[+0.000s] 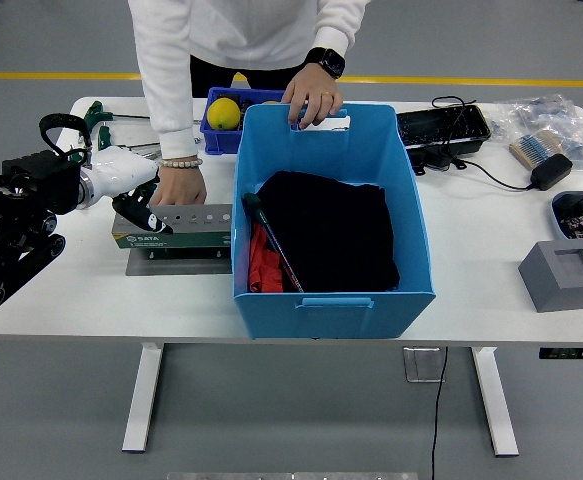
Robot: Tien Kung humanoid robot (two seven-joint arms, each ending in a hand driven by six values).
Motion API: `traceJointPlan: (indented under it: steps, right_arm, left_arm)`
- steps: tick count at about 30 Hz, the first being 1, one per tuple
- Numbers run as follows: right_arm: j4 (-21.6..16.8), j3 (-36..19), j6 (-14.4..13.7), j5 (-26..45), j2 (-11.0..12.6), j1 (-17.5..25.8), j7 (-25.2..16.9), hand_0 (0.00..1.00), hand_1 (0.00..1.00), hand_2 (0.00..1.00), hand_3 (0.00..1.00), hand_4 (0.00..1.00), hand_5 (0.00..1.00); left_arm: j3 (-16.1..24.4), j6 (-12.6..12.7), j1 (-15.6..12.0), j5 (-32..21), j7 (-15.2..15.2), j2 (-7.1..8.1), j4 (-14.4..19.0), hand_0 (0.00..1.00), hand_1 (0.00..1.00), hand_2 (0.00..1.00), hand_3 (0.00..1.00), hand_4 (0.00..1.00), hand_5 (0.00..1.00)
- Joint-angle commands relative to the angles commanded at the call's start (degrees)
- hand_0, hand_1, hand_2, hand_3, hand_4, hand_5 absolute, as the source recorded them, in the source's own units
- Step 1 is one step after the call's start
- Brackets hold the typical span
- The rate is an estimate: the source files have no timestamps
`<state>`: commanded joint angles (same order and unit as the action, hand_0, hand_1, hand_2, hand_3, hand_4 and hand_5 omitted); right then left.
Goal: Lift tool from toolbox,place it in box,lift tool from toolbox,place it in box
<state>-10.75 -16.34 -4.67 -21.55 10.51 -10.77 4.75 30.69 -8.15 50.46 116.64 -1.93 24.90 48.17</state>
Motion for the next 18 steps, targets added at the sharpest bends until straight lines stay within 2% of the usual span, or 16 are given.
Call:
traceJointPlan:
  steps: [1, 7, 8, 13, 14, 18]
  right_arm:
    - [0.0, 0.0, 0.0, 0.0, 0.0, 0.0, 0.0, 0.685, 0.669, 0.728, 0.574, 0.812, 0.674]
    - [0.0, 0.1, 0.0, 0.2, 0.0, 0.0, 0.0, 0.685, 0.669, 0.728, 0.574, 0.812, 0.674]
    - [0.0, 0.1, 0.0, 0.2, 0.0, 0.0, 0.0, 0.685, 0.669, 0.728, 0.574, 0.812, 0.674]
    - [0.0, -0.1, 0.0, 0.0, 0.0, 0.0, 0.0, 0.685, 0.669, 0.728, 0.574, 0.812, 0.674]
    - [0.0, -0.1, 0.0, -0.1, 0.0, 0.0, 0.0, 0.685, 0.669, 0.727, 0.574, 0.812, 0.674]
    - [0.0, -0.1, 0.0, 0.0, 0.0, 0.0, 0.0, 0.685, 0.669, 0.727, 0.574, 0.812, 0.674]
  left_arm:
    - [0.0, 0.2, 0.0, -0.1, -0.1, -0.01, -0.1, 0.497, 0.226, 0.211, 0.191, 0.998, 0.676]
    - [0.0, 1.3, -0.1, -0.3, -0.5, -0.04, -0.4, 0.497, 0.226, 0.211, 0.191, 0.998, 0.676]
    - [-0.1, 1.5, -0.1, -0.4, -0.6, -0.04, -0.5, 0.343, 0.206, 0.195, 0.181, 0.998, 0.668]
    - [-0.2, 1.9, -0.1, -0.6, -0.8, -0.1, -0.7, 0.343, 0.206, 0.195, 0.181, 0.998, 0.668]
    - [-0.2, 2.1, -0.1, -0.7, -0.9, -0.1, -0.7, 0.269, 0.163, 0.166, 0.167, 0.998, 0.665]
    - [-0.4, 2.7, 0.0, -0.9, -1.3, -0.1, -0.8, 0.269, 0.163, 0.166, 0.167, 0.998, 0.665]
